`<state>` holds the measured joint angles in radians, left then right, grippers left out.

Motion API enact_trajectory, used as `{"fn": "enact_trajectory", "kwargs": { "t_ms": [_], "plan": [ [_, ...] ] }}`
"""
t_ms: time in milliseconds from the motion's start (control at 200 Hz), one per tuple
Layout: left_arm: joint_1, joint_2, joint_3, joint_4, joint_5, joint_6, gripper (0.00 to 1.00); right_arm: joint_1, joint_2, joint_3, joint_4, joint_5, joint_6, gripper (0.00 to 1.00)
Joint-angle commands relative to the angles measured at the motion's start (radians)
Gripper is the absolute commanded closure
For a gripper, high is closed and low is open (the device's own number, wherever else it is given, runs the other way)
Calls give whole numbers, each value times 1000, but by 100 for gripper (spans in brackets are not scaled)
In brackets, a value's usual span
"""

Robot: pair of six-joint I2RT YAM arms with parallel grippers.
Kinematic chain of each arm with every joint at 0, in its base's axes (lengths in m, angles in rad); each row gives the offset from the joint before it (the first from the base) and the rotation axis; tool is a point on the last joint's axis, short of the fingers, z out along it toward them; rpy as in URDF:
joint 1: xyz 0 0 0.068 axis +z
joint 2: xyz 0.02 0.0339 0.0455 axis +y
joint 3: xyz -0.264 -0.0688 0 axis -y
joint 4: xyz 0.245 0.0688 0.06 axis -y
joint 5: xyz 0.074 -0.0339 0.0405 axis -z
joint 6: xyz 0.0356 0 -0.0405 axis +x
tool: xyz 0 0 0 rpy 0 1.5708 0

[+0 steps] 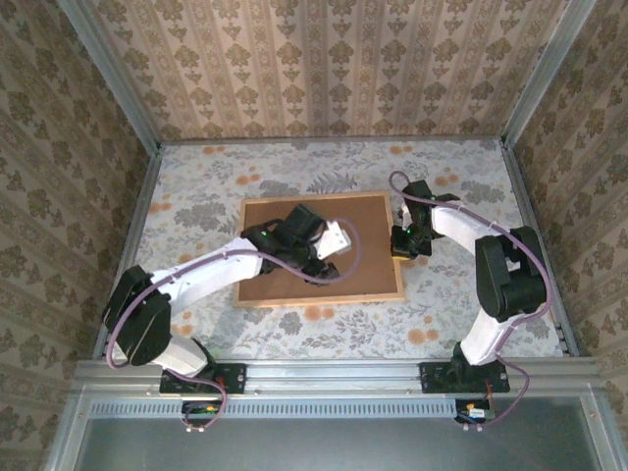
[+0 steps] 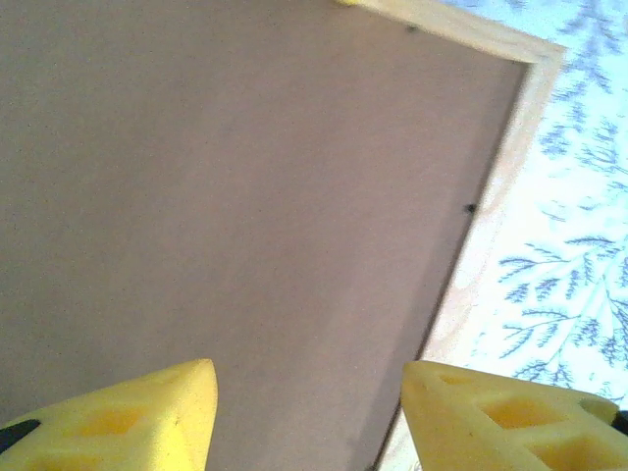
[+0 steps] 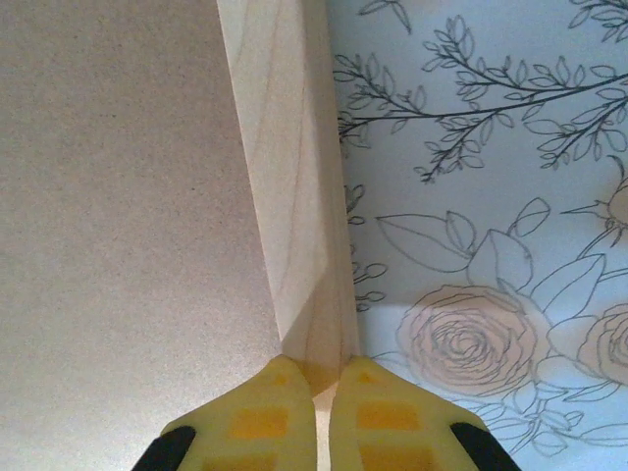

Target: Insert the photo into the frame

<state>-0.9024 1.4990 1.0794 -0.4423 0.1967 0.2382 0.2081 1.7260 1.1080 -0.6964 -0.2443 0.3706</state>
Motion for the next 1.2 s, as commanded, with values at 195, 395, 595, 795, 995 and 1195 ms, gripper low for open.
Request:
{"fn": "enact_trajectory", "kwargs": {
  "t_ms": [195,395,595,795,995,1195],
  "plan": [
    [-179,132,20,188,-135,229,34,-30,-60,64,-28,-164,73,100],
    [-175,129,-20,166,-192,239,32,-13,-28,70,-57,-148,38,99],
    [-79,11,-115,158,-143,149,33,76,15,70,-11,36,52,59],
    [-69,-4,-150,176,-129,138,33,138,115,85,11,130,61,58],
    [-69,3,-149,195,-131,109,34,168,178,115,7,226,51,69],
    [-72,17,-178,232,-71,121,34,194,207,123,-10,293,42,89]
  ]
}}
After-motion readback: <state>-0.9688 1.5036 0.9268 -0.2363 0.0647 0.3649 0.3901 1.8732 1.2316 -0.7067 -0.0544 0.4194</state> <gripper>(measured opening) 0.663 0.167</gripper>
